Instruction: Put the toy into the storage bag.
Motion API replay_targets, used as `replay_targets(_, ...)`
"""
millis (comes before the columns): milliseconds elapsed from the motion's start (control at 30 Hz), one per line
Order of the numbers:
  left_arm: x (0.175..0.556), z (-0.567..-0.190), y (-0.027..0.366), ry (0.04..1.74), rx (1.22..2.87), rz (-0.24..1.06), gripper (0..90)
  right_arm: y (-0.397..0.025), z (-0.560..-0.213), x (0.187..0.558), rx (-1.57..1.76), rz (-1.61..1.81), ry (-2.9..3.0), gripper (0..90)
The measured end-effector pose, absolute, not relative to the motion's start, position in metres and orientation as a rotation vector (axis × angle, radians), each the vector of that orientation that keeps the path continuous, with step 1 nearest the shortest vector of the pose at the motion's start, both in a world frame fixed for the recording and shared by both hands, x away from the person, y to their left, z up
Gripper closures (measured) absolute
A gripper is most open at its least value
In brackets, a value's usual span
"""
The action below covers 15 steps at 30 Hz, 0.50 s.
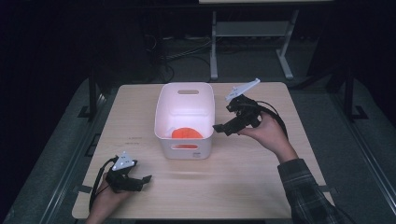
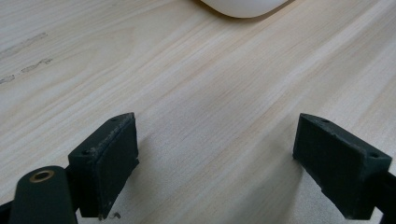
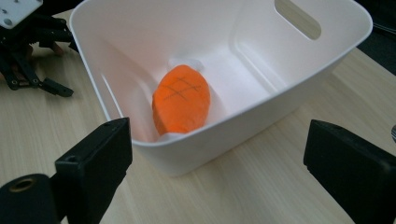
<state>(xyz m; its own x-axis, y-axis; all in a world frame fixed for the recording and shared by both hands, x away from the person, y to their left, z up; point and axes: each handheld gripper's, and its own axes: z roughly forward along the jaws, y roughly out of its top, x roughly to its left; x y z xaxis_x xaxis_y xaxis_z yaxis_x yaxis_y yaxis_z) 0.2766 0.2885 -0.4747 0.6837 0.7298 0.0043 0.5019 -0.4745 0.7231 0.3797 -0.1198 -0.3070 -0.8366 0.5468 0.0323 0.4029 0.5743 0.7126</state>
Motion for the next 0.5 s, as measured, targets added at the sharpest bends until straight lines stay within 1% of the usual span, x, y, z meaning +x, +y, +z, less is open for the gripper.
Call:
replay_targets(233,0.277,-0.475,0.289,0.939,2.178,0.408,13.1,-0.135,-0.323,0.371,0.851,1.132,2.596,7.5)
replay_targets(500,0.277,-0.475,0.289,0.939,2.177,0.408,13.1,-0.158,-0.349,0.358,0.922,1.174,2.543,6.6)
